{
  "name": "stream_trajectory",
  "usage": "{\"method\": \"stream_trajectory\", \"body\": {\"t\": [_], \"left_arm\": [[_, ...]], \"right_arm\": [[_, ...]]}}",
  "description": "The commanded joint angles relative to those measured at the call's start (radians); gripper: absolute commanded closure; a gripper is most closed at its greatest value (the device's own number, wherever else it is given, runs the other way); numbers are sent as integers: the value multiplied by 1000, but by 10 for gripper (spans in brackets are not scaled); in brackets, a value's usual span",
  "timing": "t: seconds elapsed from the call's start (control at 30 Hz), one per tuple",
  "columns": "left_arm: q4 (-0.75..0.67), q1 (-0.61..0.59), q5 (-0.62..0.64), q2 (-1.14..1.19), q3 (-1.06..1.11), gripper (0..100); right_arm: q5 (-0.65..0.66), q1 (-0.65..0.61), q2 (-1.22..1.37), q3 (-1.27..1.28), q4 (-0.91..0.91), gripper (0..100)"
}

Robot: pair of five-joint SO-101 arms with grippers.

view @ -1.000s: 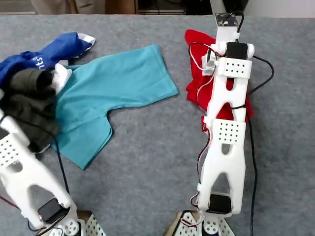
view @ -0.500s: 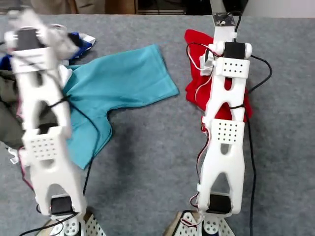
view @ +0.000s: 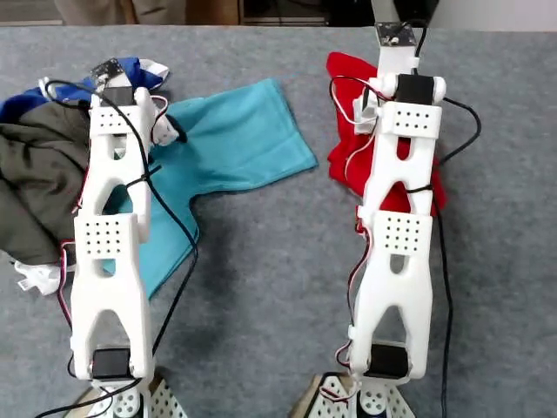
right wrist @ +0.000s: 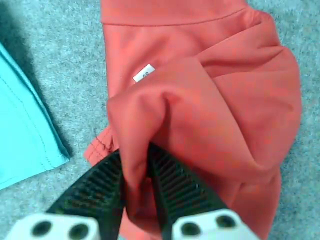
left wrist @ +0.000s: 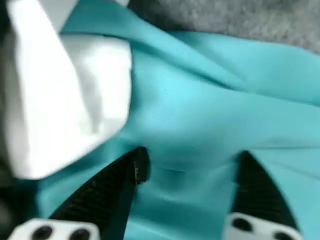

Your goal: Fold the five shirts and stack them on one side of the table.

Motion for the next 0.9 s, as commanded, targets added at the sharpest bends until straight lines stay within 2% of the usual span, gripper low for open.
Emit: {"method": "stream_trajectory", "body": {"t": [0.0, 0.03, 0.23, 0.33, 0.6, 0.87], "left_arm": [[51, -34, 15, 13, -77, 936], [72, -41, 17, 13, -104, 983], [249, -98, 18, -19, -413, 980], [252, -152, 18, -59, -540, 981], [236, -339, 18, -363, -514, 981], [133, -532, 18, -414, -505, 981]], "right_arm": [[6, -12, 15, -41, -3, 995], [6, -12, 21, -41, -9, 995], [6, -13, 24, -41, -12, 995], [6, -13, 24, -41, -12, 995], [6, -13, 25, -41, -12, 995], [6, -35, 30, -41, -11, 995]]}}
